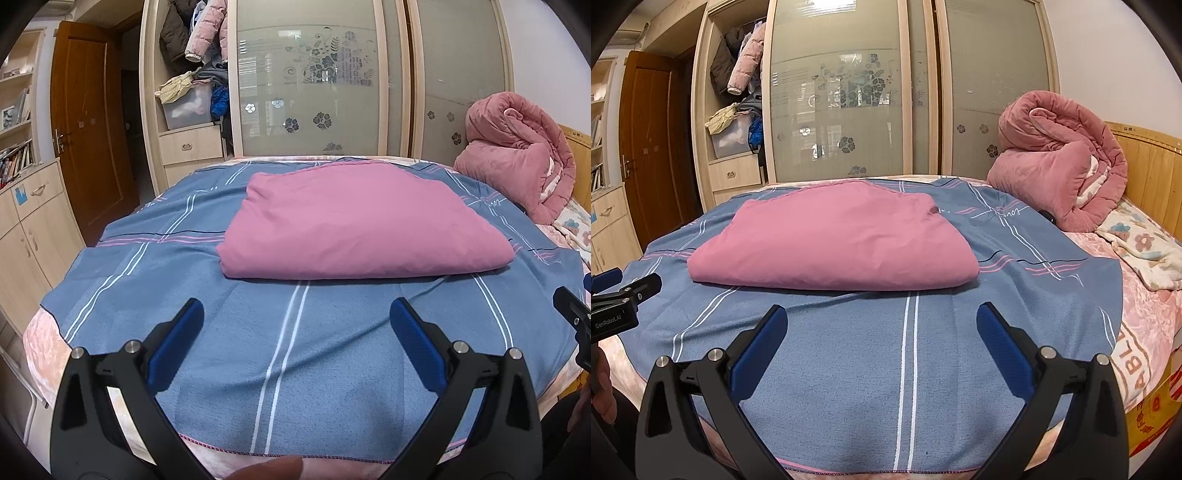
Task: Fold large clothes
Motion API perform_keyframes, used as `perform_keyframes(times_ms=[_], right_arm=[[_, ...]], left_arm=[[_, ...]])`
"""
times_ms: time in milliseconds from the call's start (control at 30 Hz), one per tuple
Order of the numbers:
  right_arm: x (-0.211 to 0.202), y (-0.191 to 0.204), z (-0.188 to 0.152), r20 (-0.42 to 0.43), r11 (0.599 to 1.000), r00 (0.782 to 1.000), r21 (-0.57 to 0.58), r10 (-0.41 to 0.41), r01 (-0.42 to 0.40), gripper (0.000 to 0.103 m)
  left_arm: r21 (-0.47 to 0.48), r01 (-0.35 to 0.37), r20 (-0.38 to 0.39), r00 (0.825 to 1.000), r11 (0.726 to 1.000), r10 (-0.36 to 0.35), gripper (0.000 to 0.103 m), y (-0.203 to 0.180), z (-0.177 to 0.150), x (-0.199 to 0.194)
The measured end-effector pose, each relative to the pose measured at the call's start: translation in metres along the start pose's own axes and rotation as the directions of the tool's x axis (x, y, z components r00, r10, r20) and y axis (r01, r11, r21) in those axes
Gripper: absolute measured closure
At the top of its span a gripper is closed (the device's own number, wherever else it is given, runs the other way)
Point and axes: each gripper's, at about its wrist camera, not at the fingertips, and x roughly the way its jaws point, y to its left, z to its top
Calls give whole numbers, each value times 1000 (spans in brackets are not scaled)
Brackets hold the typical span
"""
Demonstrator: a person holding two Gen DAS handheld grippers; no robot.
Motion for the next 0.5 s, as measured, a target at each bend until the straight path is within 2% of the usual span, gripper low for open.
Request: perform_keyframes(times_ms=[500], right_arm=[[-1, 0, 0, 1, 1000, 1000, -3, 8, -8, 1]], left_arm=[[5, -2, 1, 1000, 1000, 2, 2, -1, -1, 0]])
